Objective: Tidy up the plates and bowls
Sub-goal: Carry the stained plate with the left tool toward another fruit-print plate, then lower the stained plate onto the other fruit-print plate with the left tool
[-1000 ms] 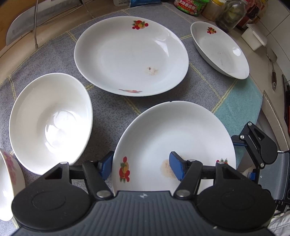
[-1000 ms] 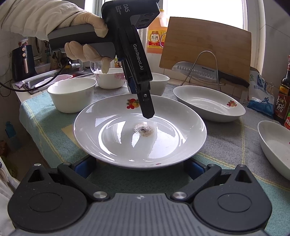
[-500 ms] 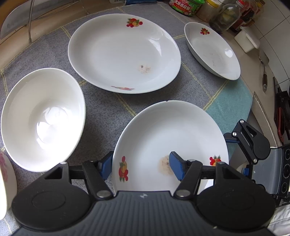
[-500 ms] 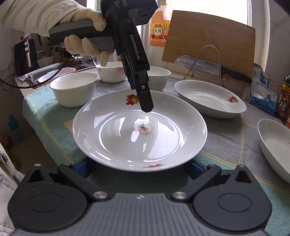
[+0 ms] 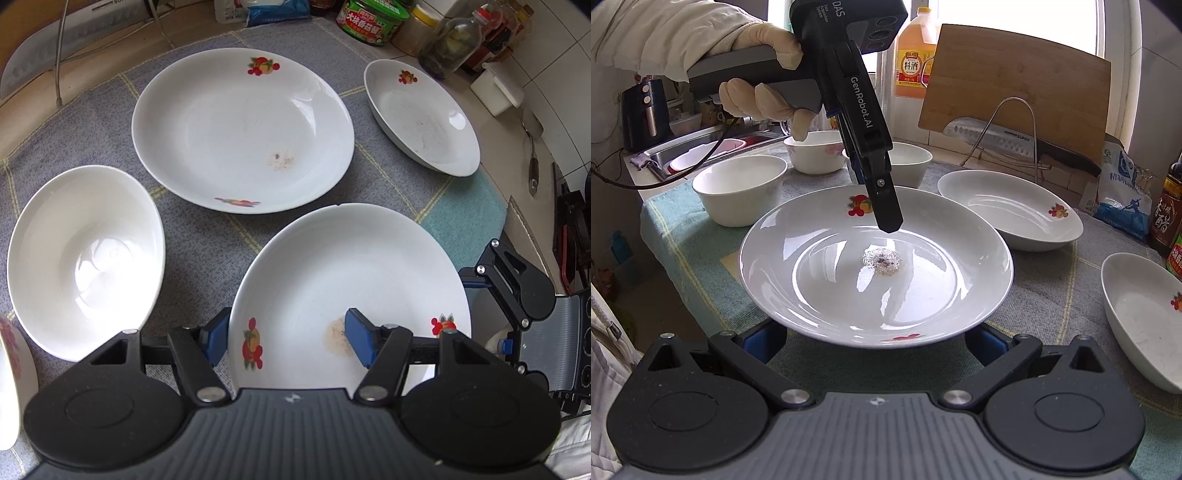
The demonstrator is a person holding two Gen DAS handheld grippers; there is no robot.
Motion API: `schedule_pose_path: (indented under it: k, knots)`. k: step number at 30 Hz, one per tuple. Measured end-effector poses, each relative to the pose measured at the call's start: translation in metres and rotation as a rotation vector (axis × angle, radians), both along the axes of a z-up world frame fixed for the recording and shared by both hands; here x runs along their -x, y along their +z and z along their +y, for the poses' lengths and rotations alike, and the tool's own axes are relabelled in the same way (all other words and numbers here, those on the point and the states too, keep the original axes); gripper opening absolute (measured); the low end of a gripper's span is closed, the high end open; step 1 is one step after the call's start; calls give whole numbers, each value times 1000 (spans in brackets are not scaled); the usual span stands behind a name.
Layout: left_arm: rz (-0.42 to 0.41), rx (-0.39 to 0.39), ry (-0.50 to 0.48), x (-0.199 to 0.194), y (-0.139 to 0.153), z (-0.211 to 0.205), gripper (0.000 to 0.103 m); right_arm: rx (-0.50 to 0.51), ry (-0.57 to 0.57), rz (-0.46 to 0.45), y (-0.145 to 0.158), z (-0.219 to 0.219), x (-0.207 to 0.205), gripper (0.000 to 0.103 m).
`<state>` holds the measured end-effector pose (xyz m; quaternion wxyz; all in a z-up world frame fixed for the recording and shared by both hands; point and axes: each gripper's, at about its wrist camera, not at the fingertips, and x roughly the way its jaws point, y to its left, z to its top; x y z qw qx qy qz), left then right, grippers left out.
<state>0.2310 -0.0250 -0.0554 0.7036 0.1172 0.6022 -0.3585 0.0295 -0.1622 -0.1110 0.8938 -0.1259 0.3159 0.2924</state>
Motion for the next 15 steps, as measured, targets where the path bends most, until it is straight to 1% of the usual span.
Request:
schedule_pose_path:
  k: [9,15]
  knots:
    - [-37,20,-8,-6,17,-20,63,-13,-15,-7,13,-18,-8,103]
    - [-66,26,-20,-16,25,-45,63,-9,-34,-26,20,-33,-18,103]
